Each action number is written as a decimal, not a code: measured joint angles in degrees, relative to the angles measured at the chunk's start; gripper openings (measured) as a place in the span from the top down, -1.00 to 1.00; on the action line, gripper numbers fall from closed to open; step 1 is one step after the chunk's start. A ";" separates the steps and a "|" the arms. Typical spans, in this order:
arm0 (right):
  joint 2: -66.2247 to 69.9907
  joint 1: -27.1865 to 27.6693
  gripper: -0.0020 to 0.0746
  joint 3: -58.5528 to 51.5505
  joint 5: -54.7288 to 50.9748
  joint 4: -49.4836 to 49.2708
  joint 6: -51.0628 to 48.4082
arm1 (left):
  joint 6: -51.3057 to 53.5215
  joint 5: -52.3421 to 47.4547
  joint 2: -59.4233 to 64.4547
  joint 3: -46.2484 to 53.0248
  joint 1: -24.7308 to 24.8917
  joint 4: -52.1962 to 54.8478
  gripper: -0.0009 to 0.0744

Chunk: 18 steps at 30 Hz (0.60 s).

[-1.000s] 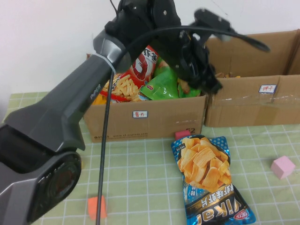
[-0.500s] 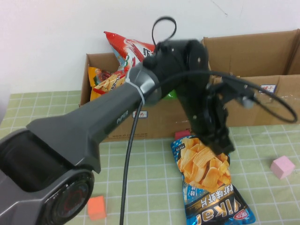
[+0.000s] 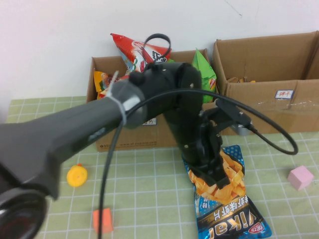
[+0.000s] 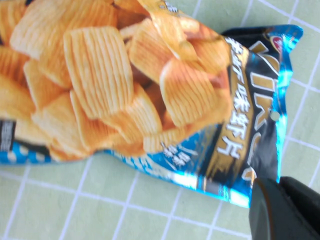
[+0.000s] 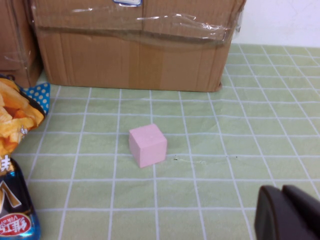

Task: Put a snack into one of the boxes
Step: Pick up the potato chip

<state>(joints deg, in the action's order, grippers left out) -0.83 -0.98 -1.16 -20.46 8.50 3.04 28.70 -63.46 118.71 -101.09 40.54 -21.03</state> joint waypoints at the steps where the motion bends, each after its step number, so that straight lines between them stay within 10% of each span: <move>1: 0.00 0.00 0.95 0.00 0.00 0.00 0.00 | -0.14 1.06 -1.35 1.91 0.00 0.00 0.98; 18: 0.00 0.00 0.95 0.00 0.00 0.00 0.00 | -5.40 13.44 -10.48 21.84 -6.95 -2.38 0.98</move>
<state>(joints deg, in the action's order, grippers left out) -0.83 -0.98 -1.16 -20.46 8.50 3.04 23.30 -50.02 108.22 -79.25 33.59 -23.41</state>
